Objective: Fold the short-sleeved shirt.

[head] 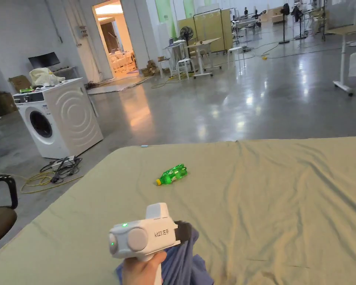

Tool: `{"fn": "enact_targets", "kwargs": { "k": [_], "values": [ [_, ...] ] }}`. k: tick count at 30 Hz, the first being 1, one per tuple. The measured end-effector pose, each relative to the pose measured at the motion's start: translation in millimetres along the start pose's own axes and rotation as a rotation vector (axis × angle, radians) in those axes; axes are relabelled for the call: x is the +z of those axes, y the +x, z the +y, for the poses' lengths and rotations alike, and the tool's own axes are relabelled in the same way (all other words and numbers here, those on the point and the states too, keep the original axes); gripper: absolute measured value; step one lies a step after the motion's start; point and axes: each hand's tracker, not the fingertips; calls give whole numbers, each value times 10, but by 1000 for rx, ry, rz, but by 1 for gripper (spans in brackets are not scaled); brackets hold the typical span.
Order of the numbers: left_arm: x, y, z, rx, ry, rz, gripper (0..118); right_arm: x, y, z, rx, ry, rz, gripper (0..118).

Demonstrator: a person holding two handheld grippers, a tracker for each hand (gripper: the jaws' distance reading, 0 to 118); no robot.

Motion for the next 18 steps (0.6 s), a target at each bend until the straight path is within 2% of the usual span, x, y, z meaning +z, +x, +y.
{"fn": "enact_targets", "kwargs": {
  "k": [4, 8, 10, 13, 16, 18],
  "values": [
    [-322, 1229, -128, -132, -62, -220, 2, 218, 180, -116, -63, 28, -57, 0],
    [-618, 2442, -682, -332, -195, -407, 2, 444, 383, -224, -109, 44, -151, 0],
    [-703, 2977, -1048, -357, -254, -494, 2, 542, 485, -274, -138, 51, -181, 0],
    [-724, 3530, -1634, -356, -357, -614, 2, 669, 549, -308, -165, 55, -235, 0],
    [-618, 3953, -2169, -550, -456, -699, 2, 729, 603, -391, -179, 44, -259, 0],
    [-569, 4161, -2468, -679, -443, -682, 3, 738, 612, -435, -180, 24, -268, 0]
  ]
}}
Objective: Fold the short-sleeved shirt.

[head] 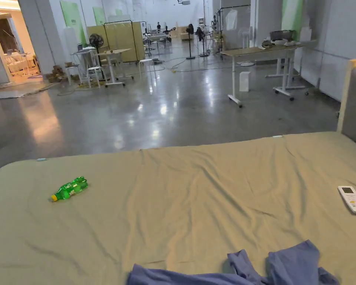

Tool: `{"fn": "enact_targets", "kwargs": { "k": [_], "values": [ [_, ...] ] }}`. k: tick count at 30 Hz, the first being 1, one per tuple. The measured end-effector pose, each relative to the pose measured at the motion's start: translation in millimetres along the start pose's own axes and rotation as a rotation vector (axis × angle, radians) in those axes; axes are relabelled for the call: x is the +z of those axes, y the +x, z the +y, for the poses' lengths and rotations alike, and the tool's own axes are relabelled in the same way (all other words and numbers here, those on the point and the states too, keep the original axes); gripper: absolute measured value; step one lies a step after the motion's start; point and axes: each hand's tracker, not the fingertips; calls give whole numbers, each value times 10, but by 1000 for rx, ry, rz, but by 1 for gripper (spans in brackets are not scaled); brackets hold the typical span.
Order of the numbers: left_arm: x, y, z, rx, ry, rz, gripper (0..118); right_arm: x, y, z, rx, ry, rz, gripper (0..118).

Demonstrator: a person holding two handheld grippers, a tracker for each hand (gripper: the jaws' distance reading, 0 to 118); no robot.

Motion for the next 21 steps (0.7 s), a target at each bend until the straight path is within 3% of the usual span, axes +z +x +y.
{"fn": "enact_targets", "kwargs": {
  "k": [1, 2, 3, 6, 8, 13, 18, 21],
  "values": [
    [-91, 51, -33, -1, -32, 16, 8, 3, -5, -12, 4, -5, -7, 0],
    [-141, 36, -66, 18, -24, 22, 23, 13, -12, -25, 8, -5, -14, 0],
    [-131, -34, -107, 33, -15, 28, 56, 16, -16, -26, 8, -6, -17, 0],
    [166, -214, -153, 178, 42, -30, 76, -24, -15, -9, -2, 1, -4, 0],
    [518, -342, -177, 191, 120, -24, 77, -85, -44, 63, 7, 10, 14, 0],
    [1992, -695, -414, 123, 356, 220, 77, -261, -154, 440, 65, 113, 75, 0],
    [3599, -471, -818, 119, 579, 624, 76, -355, -364, 855, 101, 227, 144, 0],
    [4141, -213, -1251, 219, 760, 837, 75, -347, -511, 1026, 120, 290, 175, 0]
  ]
}}
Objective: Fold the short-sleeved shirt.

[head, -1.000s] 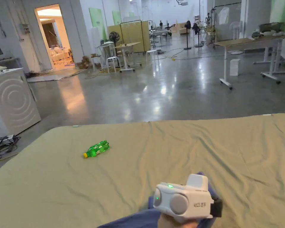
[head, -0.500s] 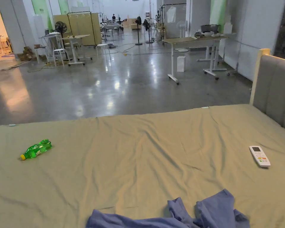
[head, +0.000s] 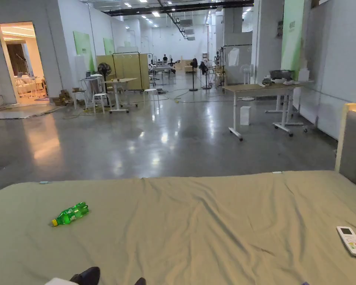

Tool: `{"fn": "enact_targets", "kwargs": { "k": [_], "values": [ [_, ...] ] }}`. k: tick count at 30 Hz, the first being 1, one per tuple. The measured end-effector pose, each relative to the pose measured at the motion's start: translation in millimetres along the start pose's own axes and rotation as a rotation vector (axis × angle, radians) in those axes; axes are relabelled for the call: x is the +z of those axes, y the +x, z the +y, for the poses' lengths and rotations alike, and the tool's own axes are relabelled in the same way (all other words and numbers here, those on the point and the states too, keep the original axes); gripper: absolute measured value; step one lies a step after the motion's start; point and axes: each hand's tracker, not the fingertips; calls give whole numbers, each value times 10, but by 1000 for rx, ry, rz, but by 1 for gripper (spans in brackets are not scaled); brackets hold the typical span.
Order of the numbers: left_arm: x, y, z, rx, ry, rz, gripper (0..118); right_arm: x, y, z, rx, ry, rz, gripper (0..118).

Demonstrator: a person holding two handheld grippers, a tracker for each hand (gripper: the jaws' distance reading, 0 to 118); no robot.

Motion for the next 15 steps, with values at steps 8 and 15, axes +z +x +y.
{"fn": "enact_targets", "kwargs": {
  "k": [8, 15],
  "values": [
    [598, -14, -260, 48, -28, 77, 0, 241, -230, 251, 20, 198, 48, 0],
    [713, 268, -278, -25, -23, 56, 0, 342, -228, 283, 62, 196, 11, 0]
  ]
}}
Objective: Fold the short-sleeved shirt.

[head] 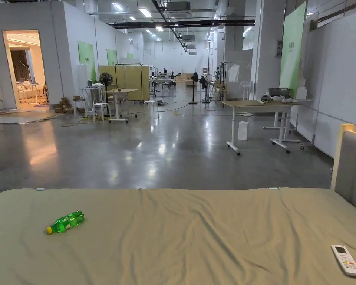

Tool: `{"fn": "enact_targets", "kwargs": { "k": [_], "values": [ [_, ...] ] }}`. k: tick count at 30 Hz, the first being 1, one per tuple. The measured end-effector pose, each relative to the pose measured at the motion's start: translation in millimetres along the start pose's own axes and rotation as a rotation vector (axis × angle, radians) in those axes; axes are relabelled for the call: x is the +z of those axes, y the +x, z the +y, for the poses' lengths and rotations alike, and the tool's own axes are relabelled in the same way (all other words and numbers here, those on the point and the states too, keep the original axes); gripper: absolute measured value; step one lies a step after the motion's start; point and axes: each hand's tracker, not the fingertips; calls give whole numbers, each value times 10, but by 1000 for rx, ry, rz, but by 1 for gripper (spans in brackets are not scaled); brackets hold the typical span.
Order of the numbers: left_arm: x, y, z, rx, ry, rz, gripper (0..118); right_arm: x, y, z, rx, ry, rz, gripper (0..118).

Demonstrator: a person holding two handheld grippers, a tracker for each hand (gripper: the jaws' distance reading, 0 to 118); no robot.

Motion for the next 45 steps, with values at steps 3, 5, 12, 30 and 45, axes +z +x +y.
{"fn": "enact_targets", "kwargs": {
  "k": [3, 5, 12, 30, 45],
  "values": [
    [-62, 35, 27, 8, -5, -17, 0, -8, 14, -9, -9, -15, -5, 0],
    [-95, 37, 55, 13, -11, -26, 0, -10, 24, -19, -17, -23, -7, 0],
    [-189, 28, 25, 25, -32, -35, 0, 2, 37, -48, -29, -39, 7, 0],
    [-2904, -399, -814, 218, -541, -136, 70, -251, 300, -655, -128, -254, -40, 0],
    [-4265, -132, -1528, 7, -910, 12, 49, -275, 617, -1016, -177, -398, -132, 0]
  ]
}}
